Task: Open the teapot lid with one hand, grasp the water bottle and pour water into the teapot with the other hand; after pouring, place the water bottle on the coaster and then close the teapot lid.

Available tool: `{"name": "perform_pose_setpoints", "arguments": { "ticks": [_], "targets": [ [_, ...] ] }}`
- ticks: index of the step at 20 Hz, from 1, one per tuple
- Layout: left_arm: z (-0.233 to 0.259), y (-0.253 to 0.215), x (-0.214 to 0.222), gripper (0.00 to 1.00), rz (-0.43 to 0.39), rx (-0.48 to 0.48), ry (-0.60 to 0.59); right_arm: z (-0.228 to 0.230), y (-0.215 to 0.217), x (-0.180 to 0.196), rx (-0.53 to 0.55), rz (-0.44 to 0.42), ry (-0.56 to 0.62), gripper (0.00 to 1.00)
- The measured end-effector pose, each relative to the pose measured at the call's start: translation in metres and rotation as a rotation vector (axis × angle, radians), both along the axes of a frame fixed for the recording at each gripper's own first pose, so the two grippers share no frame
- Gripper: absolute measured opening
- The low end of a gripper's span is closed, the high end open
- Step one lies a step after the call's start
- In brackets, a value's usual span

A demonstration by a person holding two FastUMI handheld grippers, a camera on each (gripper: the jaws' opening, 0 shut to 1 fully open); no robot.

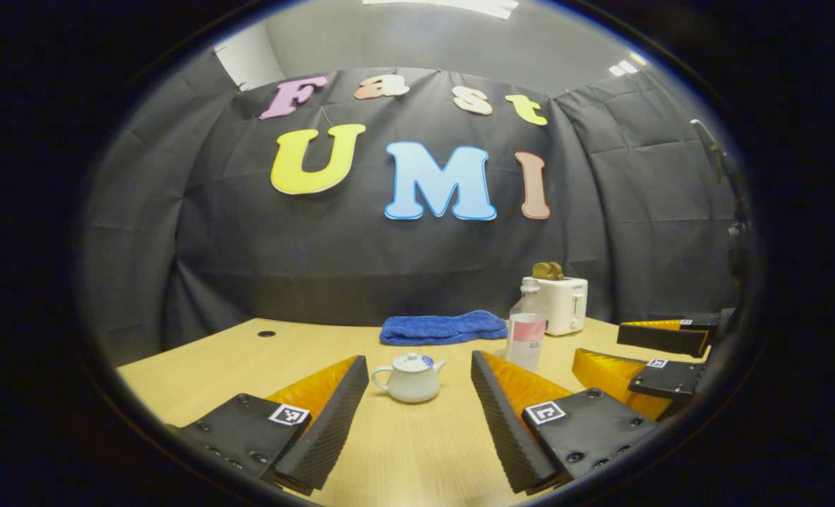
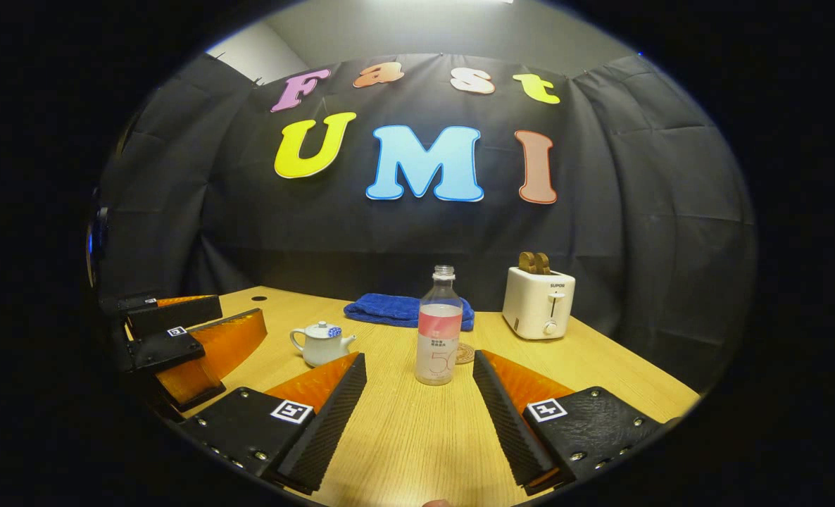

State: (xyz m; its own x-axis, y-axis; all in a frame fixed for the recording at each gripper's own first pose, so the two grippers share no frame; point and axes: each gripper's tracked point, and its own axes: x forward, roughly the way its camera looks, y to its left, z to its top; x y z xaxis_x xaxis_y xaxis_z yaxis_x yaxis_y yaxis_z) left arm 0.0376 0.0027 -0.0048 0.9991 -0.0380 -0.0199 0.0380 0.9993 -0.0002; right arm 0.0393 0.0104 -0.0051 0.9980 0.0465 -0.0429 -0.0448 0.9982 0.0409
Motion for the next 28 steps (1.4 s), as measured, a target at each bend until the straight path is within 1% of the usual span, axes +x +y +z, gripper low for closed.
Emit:
{"name": "perform_pose_setpoints", "arguments": {
  "ticks": [1, 7, 9, 11, 13, 16, 18, 20, 23, 26, 28],
  "targets": [
    [-0.004, -0.003, 0.009, 0.95, -0.022, -0.003, 0.011, 0.002, -0.001, 0.006, 0.005, -0.004, -0.001, 0.95],
    [-0.015, 0.004, 0.066, 0.95, -0.079, 0.007, 0.069, 0.011, -0.01, 0.049, 0.005, -0.032, 0.002, 0.95],
    [-0.017, 0.009, 0.087, 0.95, -0.083, 0.026, 0.076, 0.012, -0.013, 0.067, -0.024, -0.04, 0.008, 0.95],
    [-0.02, 0.009, 0.105, 0.96, -0.099, 0.023, 0.087, 0.008, -0.014, 0.084, -0.054, -0.045, 0.031, 0.95],
    [-0.025, 0.006, 0.121, 0.96, -0.118, 0.011, 0.101, 0.006, -0.014, 0.098, -0.058, -0.047, 0.052, 0.95],
    [-0.035, 0.006, 0.142, 0.95, -0.118, 0.002, 0.125, 0.0, -0.013, 0.115, -0.056, -0.062, 0.082, 0.95],
    [-0.043, 0.005, 0.154, 0.96, -0.121, -0.029, 0.147, -0.004, -0.018, 0.124, -0.053, -0.078, 0.095, 0.95],
    [-0.052, 0.006, 0.162, 0.95, -0.128, -0.052, 0.16, -0.009, -0.018, 0.132, -0.034, -0.066, 0.111, 0.95],
    [-0.06, 0.008, 0.171, 0.95, -0.127, -0.034, 0.166, -0.015, -0.025, 0.144, -0.006, -0.074, 0.13, 0.95],
    [-0.062, 0.005, 0.177, 0.94, -0.129, -0.051, 0.162, -0.023, -0.02, 0.152, 0.048, -0.057, 0.15, 0.95],
    [-0.067, 0.004, 0.178, 0.94, -0.131, -0.048, 0.173, -0.028, -0.018, 0.157, 0.042, -0.055, 0.156, 0.95]
  ]
}}
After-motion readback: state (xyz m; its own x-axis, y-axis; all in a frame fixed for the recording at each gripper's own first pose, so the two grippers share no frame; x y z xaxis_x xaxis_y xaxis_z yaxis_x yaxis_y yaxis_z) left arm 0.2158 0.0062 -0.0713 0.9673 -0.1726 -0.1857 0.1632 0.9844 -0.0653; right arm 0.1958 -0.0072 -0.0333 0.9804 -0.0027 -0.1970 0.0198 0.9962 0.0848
